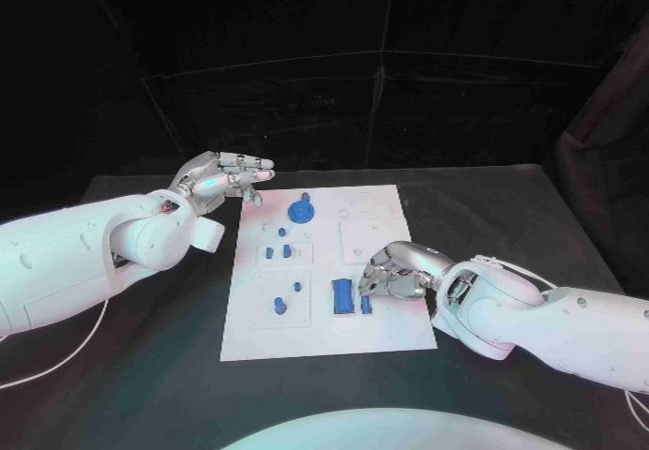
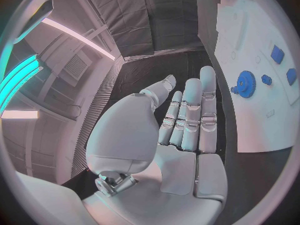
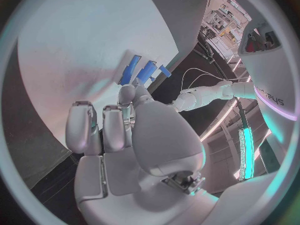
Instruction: Assemble the parts on the task board
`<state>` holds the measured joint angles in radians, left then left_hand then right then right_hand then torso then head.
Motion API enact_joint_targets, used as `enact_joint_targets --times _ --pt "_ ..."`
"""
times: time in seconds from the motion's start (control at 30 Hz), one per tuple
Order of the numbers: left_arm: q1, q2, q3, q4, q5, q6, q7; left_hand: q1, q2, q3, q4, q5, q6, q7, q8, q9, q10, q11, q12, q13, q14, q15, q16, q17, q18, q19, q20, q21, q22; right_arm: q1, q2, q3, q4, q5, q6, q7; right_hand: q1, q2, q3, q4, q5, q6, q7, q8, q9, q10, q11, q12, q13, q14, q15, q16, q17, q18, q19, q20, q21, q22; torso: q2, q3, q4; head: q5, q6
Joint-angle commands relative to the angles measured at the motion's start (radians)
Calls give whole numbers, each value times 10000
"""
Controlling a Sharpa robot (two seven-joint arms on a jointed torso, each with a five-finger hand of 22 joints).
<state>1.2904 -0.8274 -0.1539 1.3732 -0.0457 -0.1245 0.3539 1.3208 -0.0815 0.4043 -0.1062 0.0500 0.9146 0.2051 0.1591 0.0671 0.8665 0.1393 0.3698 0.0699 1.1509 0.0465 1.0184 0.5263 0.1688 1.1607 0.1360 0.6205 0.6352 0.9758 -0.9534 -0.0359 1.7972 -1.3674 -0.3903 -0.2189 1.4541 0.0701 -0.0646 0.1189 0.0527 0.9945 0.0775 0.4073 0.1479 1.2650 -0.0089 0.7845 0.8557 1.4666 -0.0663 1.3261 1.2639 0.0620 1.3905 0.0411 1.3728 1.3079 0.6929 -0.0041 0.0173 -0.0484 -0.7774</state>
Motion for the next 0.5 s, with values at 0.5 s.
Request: enact_joint_targets --times 0.5 --pt "12 -10 8 22 34 111 1 18 117 -5 -44 18 -40 2 9 -10 -66 3 47 -9 -72 -10 63 -16 137 -46 38 -45 -11 3 26 -9 -82 46 -126 244 161 239 -351 -33 -39 -94 256 -951 -380 -125 257 -421 -273 427 130 -121 -115 47 -50 147 -40 114 5 2 -2 -8 13"
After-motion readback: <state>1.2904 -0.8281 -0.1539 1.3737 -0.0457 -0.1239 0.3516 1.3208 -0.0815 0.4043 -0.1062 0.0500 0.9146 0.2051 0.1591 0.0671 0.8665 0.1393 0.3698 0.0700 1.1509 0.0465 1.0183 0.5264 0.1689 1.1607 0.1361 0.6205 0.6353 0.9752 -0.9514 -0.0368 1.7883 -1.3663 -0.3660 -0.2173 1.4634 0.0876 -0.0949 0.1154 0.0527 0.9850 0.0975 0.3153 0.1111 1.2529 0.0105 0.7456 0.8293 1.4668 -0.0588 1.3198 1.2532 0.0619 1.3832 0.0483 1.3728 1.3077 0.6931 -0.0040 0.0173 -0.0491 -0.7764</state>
